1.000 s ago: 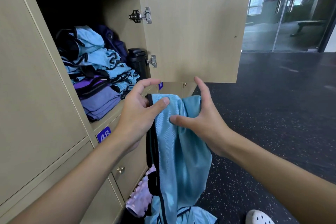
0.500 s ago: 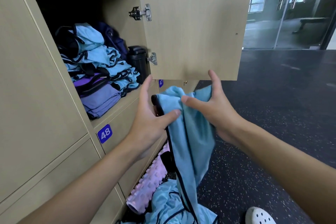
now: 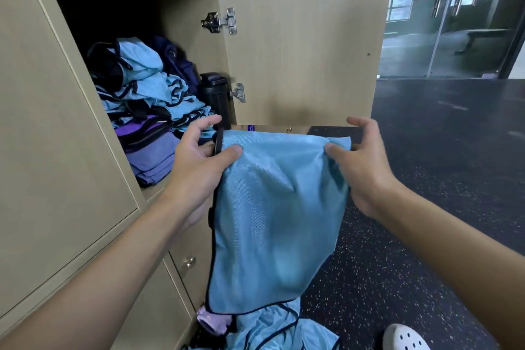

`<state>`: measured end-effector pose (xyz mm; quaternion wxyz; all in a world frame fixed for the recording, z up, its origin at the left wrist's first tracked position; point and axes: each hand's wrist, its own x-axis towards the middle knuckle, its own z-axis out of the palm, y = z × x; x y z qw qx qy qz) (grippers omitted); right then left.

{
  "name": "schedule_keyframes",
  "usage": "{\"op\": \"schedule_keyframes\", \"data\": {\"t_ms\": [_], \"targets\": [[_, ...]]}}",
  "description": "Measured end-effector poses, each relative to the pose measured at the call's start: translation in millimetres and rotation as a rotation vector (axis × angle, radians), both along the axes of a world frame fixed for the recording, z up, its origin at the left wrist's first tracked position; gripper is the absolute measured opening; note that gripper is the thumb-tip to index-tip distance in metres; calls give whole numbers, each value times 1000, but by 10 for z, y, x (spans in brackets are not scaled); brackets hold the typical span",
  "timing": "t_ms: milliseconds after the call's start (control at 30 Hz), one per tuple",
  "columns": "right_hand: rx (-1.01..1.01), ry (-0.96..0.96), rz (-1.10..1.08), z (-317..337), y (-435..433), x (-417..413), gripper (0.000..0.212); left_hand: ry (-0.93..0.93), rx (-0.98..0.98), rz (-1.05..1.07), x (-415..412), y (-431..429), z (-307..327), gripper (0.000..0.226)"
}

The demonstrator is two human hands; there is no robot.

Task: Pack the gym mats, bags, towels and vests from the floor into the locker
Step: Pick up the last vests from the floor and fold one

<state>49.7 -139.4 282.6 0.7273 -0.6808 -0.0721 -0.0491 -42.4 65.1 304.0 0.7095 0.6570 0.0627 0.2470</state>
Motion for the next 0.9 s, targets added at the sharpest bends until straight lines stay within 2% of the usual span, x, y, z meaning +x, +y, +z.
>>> {"op": "schedule_keyframes", "data": {"t_ms": [100, 233, 300, 433, 500, 567, 800, 900], "targets": [[58, -4, -71, 33, -12, 7, 52, 3, -60, 13, -8, 11, 29, 45], [-54, 50, 241, -20, 11, -46, 88, 14, -95, 42, -8, 4, 39, 40], [-86, 52, 325, -35, 44, -70, 99, 27, -117, 18, -23, 17, 55, 50], [96, 52, 189, -27, 51, -30, 83, 75, -101, -131, -85, 57, 96, 79], [85, 75, 262, -63, 25, -26, 95, 66, -105, -123, -106, 48, 108, 79], [-10, 93, 354, -74, 20, -64, 103, 50, -121, -106, -104, 39, 107, 76], [48, 88, 151, -66, -13, -51, 76, 25, -58, 3, -95, 15, 79, 62], [36, 98, 139, -58, -17, -62, 48, 36, -24, 36, -97, 9, 76, 56]]}}
